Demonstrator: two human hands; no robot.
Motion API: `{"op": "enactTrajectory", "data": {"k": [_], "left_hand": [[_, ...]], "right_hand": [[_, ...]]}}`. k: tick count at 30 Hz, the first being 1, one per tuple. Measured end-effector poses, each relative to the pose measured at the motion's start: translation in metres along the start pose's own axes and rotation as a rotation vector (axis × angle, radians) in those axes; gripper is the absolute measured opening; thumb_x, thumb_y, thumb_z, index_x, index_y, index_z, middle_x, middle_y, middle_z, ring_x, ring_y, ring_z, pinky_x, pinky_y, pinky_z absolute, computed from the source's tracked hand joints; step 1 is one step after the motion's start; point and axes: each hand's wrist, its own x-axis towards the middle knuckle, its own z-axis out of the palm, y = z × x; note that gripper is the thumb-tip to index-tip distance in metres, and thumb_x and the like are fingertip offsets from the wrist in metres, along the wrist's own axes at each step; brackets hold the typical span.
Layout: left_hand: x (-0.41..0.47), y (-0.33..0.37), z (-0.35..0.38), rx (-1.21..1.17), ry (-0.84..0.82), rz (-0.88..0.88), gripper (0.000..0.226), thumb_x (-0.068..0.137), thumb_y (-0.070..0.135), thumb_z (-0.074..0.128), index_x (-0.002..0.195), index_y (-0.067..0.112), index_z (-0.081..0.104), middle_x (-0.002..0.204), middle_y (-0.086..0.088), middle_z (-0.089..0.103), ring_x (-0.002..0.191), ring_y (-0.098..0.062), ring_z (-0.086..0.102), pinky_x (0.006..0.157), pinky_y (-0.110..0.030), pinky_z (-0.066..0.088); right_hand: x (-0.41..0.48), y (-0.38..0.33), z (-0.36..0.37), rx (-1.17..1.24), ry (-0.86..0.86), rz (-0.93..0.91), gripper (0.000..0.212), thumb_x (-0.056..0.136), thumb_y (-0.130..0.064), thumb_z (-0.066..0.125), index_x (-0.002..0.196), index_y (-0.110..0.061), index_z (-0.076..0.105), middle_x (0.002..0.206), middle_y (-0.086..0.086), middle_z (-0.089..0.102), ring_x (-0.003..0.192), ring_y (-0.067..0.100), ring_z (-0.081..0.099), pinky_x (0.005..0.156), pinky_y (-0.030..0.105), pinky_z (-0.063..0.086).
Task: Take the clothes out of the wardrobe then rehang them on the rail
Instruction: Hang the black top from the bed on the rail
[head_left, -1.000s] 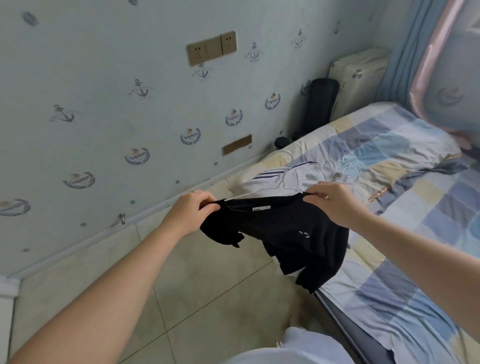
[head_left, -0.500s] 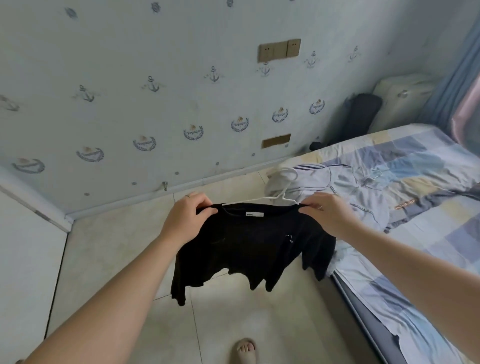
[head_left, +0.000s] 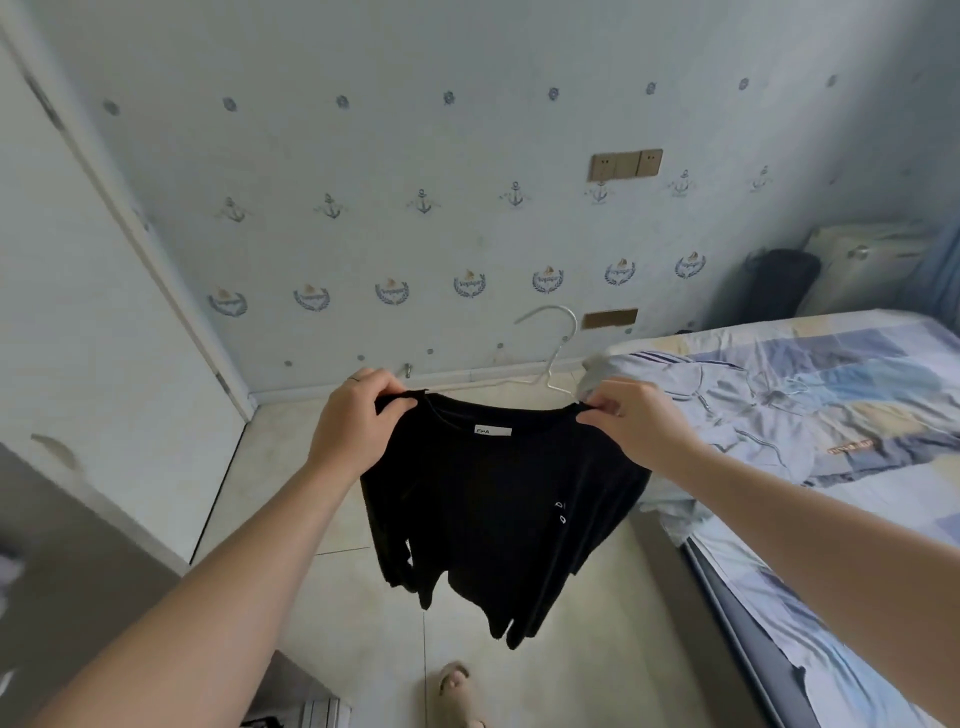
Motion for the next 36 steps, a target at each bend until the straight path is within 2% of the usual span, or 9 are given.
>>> {"op": "enactTrajectory", "data": {"k": [4,8,12,16,19,22,28,32,36], "left_hand": [[-0.032,0.024,-0.056,0.032,0.102,0.047,0.014,0.089,0.024,0.071,0.081,0.017,0.062,0.082,0.009,0.059,0.080,-0.008,0.057,0.073,-0.028,0.046],[-0.051,0.051,-0.118,0.030,0.219,0.112,0.013,0.091,0.022,0.070,0.084,0.016,0.061,0.084,0.007,0.059,0.081,-0.009,0.057,0.073,-0.026,0.045],[-0.056,0.071,-0.188,0.085,0.332,0.204,0.007,0.093,0.023,0.066,0.088,0.021,0.063,0.088,0.013,0.057,0.083,0.001,0.054,0.073,-0.018,0.039],[-0.062,0.093,-0.267,0.125,0.507,0.274,0.011,0.096,0.021,0.063,0.100,0.014,0.070,0.094,0.009,0.059,0.085,-0.003,0.054,0.076,-0.007,0.037],[-0.065,0.115,-0.333,0.199,0.626,0.329,0.016,0.097,0.021,0.061,0.106,0.011,0.070,0.098,0.005,0.061,0.091,-0.013,0.057,0.080,-0.021,0.043],[-0.069,0.135,-0.400,0.286,0.754,0.368,0.020,0.099,0.021,0.059,0.110,0.009,0.070,0.101,0.001,0.062,0.095,-0.020,0.059,0.083,-0.034,0.049],[-0.084,0.160,-0.524,0.411,0.973,0.433,0.014,0.098,0.021,0.059,0.107,0.019,0.070,0.095,0.016,0.054,0.086,-0.010,0.056,0.075,-0.028,0.045],[-0.093,0.157,-0.592,0.510,1.065,0.413,0.012,0.097,0.019,0.061,0.104,0.017,0.071,0.095,0.012,0.056,0.086,-0.016,0.058,0.075,-0.033,0.047],[-0.101,0.143,-0.657,0.615,1.110,0.361,0.012,0.098,0.022,0.059,0.104,0.018,0.069,0.097,0.010,0.059,0.089,-0.018,0.058,0.079,-0.037,0.049]], "right_hand": [[-0.025,-0.052,-0.031,0.018,0.050,-0.073,0.024,0.084,-0.038,0.073,0.069,-0.032,0.055,0.075,-0.010,0.055,0.070,0.009,0.053,0.066,0.039,0.047],[-0.037,-0.111,-0.071,0.033,0.139,-0.149,0.030,0.082,-0.040,0.073,0.064,-0.031,0.051,0.073,-0.010,0.055,0.068,0.009,0.053,0.063,0.037,0.046],[-0.037,-0.178,-0.111,0.075,0.210,-0.246,0.031,0.081,-0.038,0.074,0.063,-0.030,0.050,0.072,-0.010,0.055,0.069,0.010,0.052,0.064,0.035,0.045],[-0.030,-0.258,-0.154,0.103,0.270,-0.373,0.026,0.082,-0.035,0.075,0.068,-0.024,0.056,0.074,-0.008,0.058,0.074,0.014,0.055,0.068,0.031,0.044],[-0.025,-0.318,-0.187,0.134,0.303,-0.460,0.022,0.083,-0.036,0.075,0.073,-0.022,0.061,0.075,-0.006,0.061,0.077,0.014,0.057,0.069,0.030,0.045],[-0.018,-0.378,-0.218,0.181,0.354,-0.546,0.019,0.081,-0.041,0.075,0.072,-0.030,0.063,0.072,-0.013,0.062,0.067,0.004,0.056,0.061,0.024,0.040],[-0.001,-0.491,-0.254,0.300,0.425,-0.739,0.018,0.084,-0.045,0.070,0.071,-0.037,0.060,0.075,-0.021,0.060,0.054,0.002,0.052,0.056,0.023,0.038],[0.009,-0.558,-0.258,0.348,0.432,-0.841,0.015,0.086,-0.044,0.068,0.073,-0.039,0.061,0.072,-0.018,0.060,0.052,0.003,0.052,0.054,0.024,0.040],[0.020,-0.625,-0.251,0.356,0.418,-0.918,0.019,0.088,-0.044,0.066,0.070,-0.040,0.060,0.072,-0.017,0.062,0.059,0.002,0.055,0.058,0.028,0.039]]}}
